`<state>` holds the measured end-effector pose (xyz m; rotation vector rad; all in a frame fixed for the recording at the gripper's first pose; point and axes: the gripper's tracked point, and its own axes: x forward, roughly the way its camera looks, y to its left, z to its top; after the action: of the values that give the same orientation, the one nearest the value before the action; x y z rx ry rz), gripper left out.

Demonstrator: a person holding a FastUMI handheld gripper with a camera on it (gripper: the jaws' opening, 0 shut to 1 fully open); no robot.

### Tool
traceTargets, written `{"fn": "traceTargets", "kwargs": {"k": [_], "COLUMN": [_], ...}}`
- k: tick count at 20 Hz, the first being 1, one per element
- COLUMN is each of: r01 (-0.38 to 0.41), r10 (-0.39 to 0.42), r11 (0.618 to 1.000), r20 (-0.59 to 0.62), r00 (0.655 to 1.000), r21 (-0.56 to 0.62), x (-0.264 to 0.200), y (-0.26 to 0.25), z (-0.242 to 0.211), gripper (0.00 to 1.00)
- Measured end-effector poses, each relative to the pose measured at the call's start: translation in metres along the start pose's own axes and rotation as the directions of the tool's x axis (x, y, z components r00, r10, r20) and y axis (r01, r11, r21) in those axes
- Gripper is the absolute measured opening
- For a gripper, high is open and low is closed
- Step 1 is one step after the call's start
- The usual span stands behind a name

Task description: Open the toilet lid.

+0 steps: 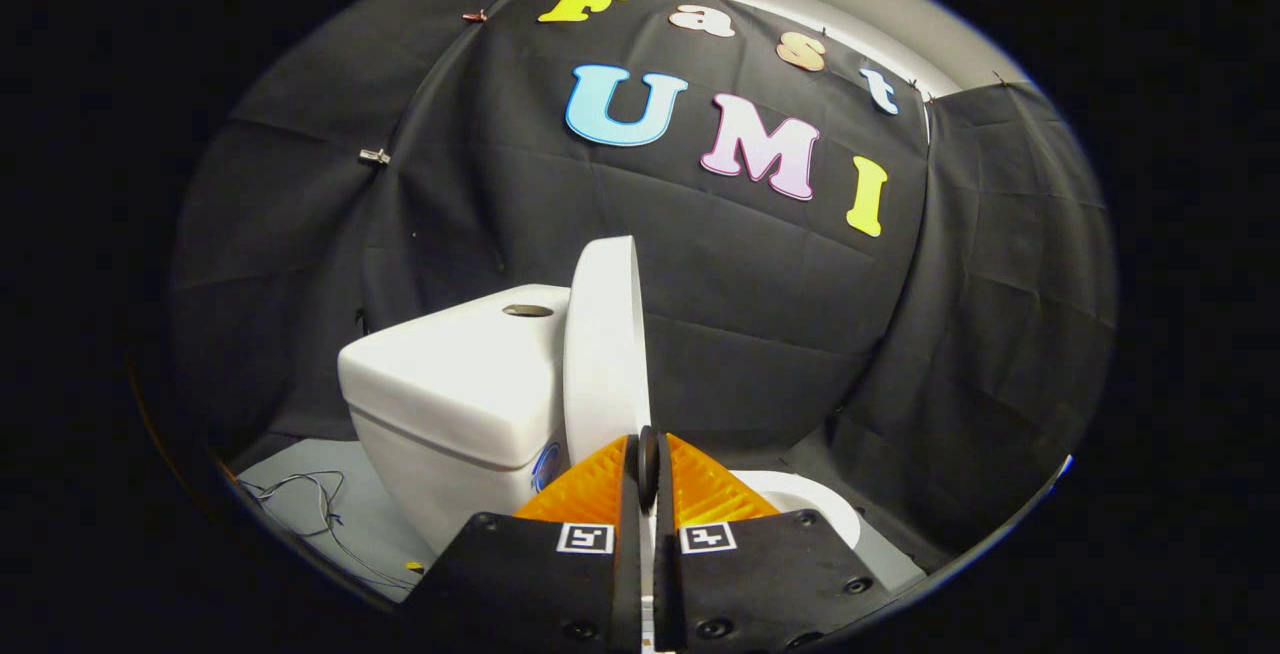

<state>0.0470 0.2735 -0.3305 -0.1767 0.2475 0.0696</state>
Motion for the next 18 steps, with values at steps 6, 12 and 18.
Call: {"fn": "traceTargets", "kwargs": {"k": [6,12,18], "r01": [-0.052,-0.064,-0.064], "r10": [0.053,0.062,0.052], "r11": [0.997,0.997,0.986], "r20": [0.015,0.047,0.083], "r00": [0.998,0.997,0.995], "r21": [-0.052,0.047,0.154], "x": [-0.002,-0.018,-0.036], "y": [0.005,-0.012,-0.055], "z": [0.010,0.041,0.092], "gripper": [0.73,0.98,0.99]}}
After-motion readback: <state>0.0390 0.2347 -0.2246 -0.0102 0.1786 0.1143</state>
